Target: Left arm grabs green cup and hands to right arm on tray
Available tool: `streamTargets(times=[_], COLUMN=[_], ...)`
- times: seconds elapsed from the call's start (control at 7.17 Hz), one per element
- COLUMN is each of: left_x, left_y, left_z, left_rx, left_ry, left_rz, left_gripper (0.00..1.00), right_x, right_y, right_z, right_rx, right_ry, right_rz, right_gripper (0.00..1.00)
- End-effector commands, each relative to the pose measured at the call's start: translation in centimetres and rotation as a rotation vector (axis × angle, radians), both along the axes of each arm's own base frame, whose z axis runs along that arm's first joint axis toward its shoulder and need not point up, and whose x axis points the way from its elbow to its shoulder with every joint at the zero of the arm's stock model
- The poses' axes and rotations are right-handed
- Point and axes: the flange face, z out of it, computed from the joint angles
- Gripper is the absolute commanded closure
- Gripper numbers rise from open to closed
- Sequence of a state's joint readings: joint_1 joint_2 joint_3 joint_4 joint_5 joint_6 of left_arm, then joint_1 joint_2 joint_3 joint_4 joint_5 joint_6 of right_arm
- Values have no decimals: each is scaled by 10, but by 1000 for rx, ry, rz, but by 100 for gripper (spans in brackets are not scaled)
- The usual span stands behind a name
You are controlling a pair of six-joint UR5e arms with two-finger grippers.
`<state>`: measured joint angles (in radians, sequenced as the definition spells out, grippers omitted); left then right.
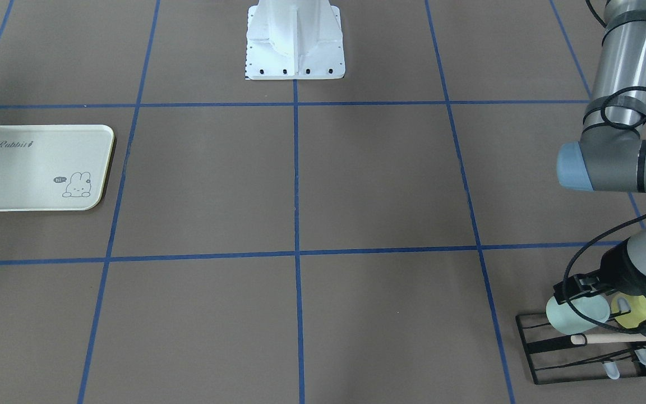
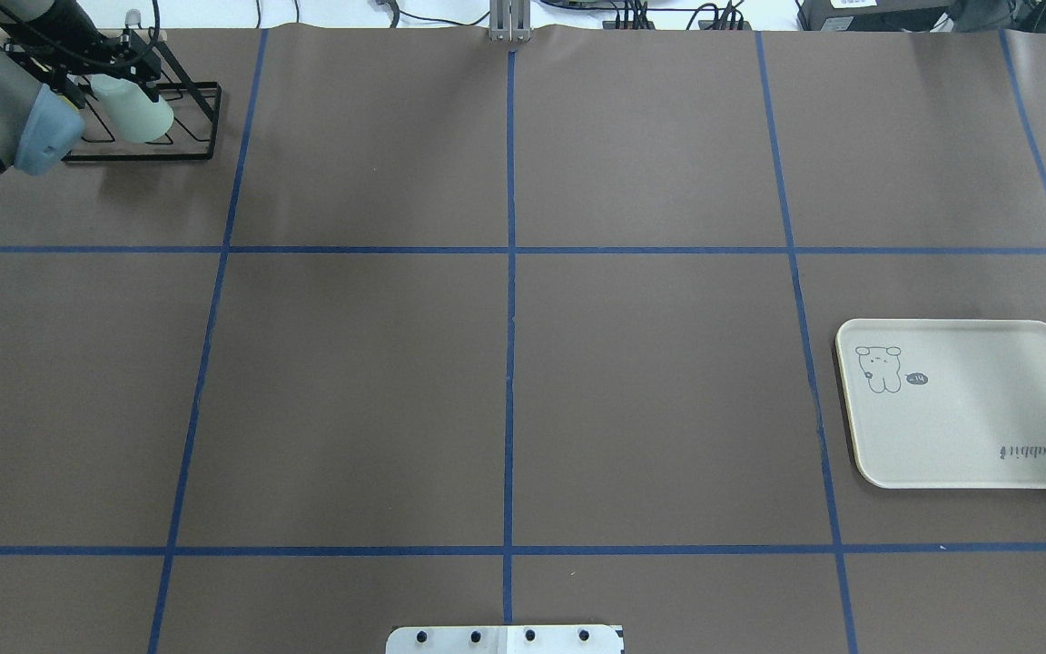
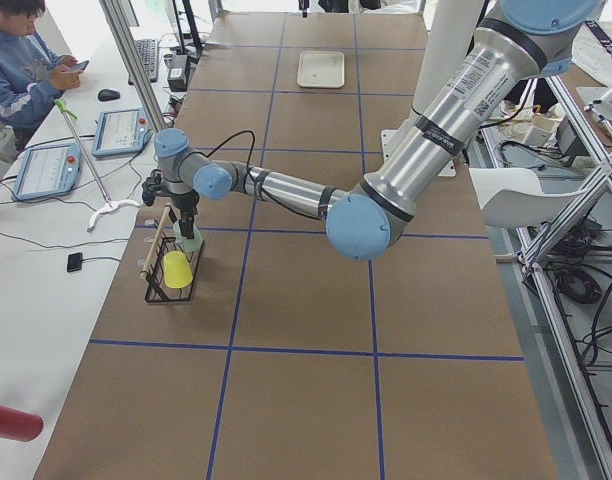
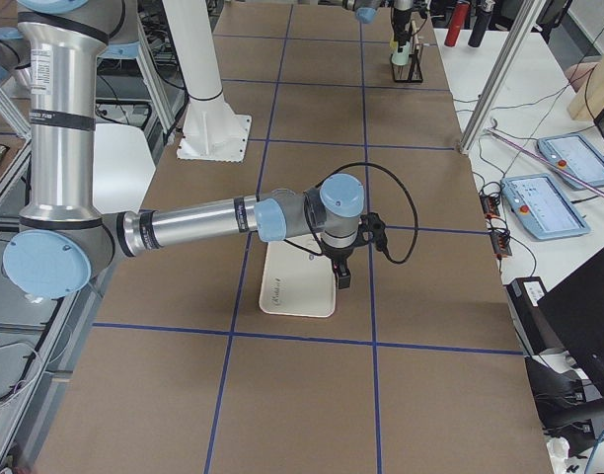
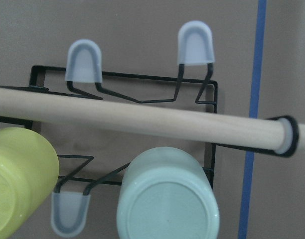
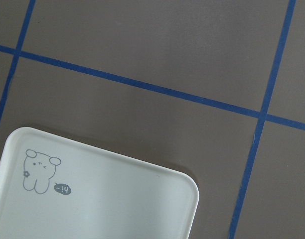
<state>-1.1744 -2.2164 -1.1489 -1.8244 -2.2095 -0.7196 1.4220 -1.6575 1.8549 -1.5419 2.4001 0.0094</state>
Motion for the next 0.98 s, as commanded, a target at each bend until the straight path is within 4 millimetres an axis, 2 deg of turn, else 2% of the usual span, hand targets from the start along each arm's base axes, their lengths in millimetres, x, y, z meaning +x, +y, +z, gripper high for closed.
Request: streamTargets(times=[0.0,0.42,0.56,0.7,0.84], left_x=[2,1,1,0,1], left_y=[-3,-9,-9,-10,-12], left_z=[2,2,5,4,-3], left_rx=[-8,1,-3,-3,1], left_ry=[-3,-34,-36,-36,-31], left_rz=[-1,-18,-18,-21,-25], left_gripper=[2,6,14,32,58], right_x=[0,0,0,0,0], right_y=[0,0,0,0,0], right_z=[0,-1,-1,-2,-2], right_rx=[-1,2,2,4,4], right_ry=[0,1,1,0,0], right_rz=[0,0,0,0,0], right_gripper=[0,0,0,0,0])
